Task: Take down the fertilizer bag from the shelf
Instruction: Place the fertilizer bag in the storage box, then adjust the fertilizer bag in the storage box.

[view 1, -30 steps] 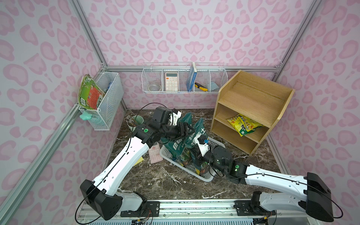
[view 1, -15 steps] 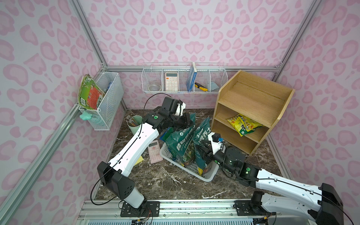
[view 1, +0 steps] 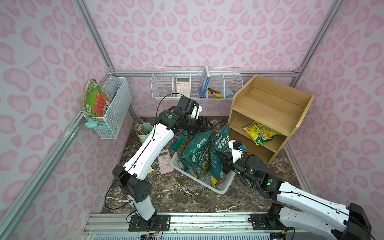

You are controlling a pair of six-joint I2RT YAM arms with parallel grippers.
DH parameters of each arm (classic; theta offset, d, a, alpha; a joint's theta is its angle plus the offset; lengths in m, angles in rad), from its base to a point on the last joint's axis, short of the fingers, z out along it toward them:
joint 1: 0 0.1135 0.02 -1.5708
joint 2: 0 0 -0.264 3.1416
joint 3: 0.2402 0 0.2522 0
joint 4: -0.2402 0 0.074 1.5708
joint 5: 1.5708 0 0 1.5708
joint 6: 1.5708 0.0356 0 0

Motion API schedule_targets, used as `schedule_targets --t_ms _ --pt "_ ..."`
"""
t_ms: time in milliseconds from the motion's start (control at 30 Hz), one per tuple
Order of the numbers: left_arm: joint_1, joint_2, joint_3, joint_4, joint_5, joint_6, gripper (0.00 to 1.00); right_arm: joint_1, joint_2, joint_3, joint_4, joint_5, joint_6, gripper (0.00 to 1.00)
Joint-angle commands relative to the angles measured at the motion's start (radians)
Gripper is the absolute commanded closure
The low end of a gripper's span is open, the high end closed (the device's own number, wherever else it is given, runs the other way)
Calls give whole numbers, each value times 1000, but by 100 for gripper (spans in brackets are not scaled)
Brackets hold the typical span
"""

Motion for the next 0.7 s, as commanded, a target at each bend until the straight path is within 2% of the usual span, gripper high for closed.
schedule_targets --t_ms 0,67,233,400,433,533,600,667 --pt "-41 -28 6 -77 -27 11 8 5 27 9 31 -47 -18 100" --pt "-86 -50 6 -89 -89 13 1 23 46 15 41 -46 -33 100" --pt "-143 -33 10 -156 -127 8 2 67 56 21 37 14 -66 100" --pt "-163 -2 -13 -215 -201 27 20 91 31 12 38 81 -88 100" --pt "-163 4 -23 -211 -197 29 28 93 23 7 45 84 -87 100" --pt "-163 26 -31 -179 -148 34 71 96 2 -14 68 79 -86 100" --pt "-163 41 -16 -159 -135 41 96 95 -2 -20 73 73 -84 100" --pt "-163 62 8 -141 -141 58 100 95 -3 -22 76 71 -85 91"
